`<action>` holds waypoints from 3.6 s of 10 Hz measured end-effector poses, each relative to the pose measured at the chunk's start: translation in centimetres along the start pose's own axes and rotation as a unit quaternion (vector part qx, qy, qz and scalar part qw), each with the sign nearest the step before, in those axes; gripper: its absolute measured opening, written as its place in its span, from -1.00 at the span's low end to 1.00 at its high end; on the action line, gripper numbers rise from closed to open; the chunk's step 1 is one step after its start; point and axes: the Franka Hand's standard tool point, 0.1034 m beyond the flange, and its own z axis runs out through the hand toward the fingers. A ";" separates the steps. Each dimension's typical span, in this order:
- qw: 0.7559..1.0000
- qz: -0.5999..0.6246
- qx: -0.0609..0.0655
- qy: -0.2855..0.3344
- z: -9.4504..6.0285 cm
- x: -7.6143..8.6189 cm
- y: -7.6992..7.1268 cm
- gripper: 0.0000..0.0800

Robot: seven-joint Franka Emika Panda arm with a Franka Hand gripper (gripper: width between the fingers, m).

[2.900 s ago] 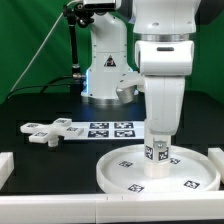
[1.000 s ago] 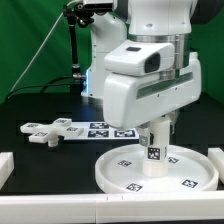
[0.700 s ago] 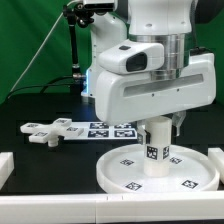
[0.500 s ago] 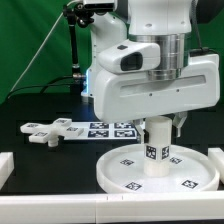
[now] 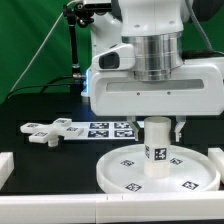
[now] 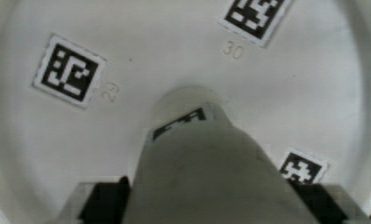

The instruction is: Assemble round table

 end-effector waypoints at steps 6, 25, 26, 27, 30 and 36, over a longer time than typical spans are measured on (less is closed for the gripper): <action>0.981 0.194 0.008 0.005 0.0 0.0 0.0 0.02; 0.900 0.432 0.058 -0.005 -1.6 -1.4 -0.3 0.62; 0.901 0.430 0.058 -0.005 -1.6 -1.4 -0.4 0.62; 0.901 0.430 0.058 -0.005 -1.5 -1.4 -0.4 0.62; 0.908 0.416 0.058 -0.004 -1.5 -1.4 -0.4 0.62; 0.987 0.149 0.053 0.011 -1.5 -1.5 -0.3 0.62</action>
Offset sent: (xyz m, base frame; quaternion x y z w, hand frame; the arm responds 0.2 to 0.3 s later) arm 0.0000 0.0000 0.0000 0.0000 0.0000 0.1938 0.9810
